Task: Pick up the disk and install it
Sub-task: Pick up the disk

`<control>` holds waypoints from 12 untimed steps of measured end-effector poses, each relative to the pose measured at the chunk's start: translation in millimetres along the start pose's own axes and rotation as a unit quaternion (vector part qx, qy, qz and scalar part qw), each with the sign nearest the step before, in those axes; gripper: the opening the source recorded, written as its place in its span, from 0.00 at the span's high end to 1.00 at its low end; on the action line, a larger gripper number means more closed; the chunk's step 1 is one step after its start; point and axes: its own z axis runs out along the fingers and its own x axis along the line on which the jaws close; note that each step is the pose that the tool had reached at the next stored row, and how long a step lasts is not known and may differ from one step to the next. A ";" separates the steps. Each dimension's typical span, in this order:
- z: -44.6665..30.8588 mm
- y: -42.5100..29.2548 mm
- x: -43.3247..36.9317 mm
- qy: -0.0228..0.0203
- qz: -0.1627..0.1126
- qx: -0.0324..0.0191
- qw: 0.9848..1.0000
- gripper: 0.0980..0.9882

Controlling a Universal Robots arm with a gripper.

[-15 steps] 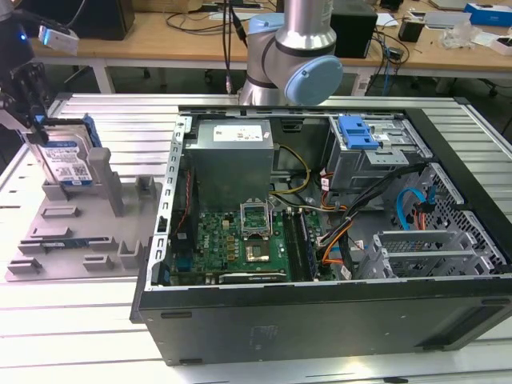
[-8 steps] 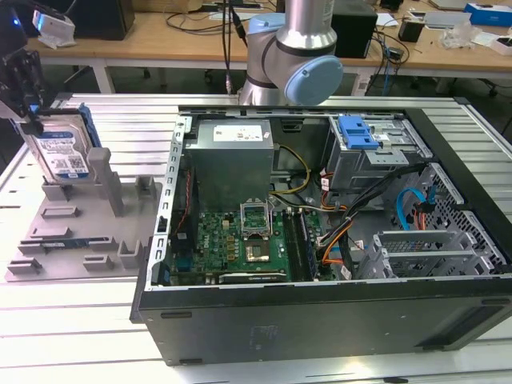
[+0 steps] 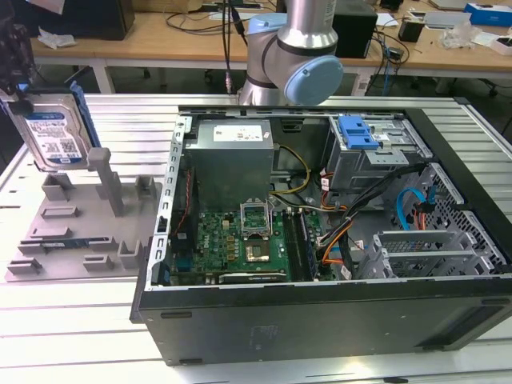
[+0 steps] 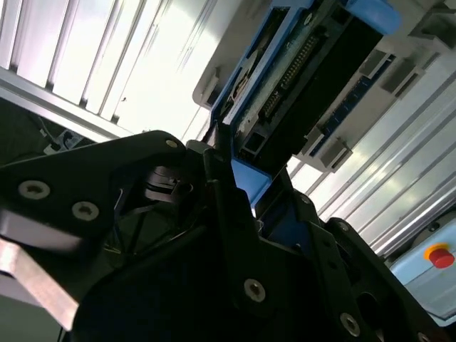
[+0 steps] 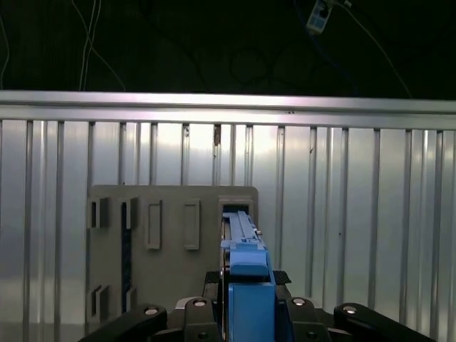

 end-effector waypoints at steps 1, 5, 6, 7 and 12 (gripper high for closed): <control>-2.8 0.0 0.1 0.000 0.000 0.000 1.000 0.70; -29.2 0.3 0.9 0.000 0.000 0.000 1.000 0.70; -31.5 0.3 0.9 0.000 0.000 0.000 1.000 0.70; -34.6 0.3 1.0 0.000 0.000 0.000 1.000 0.70; -48.2 0.4 1.4 0.000 0.000 0.000 1.000 0.70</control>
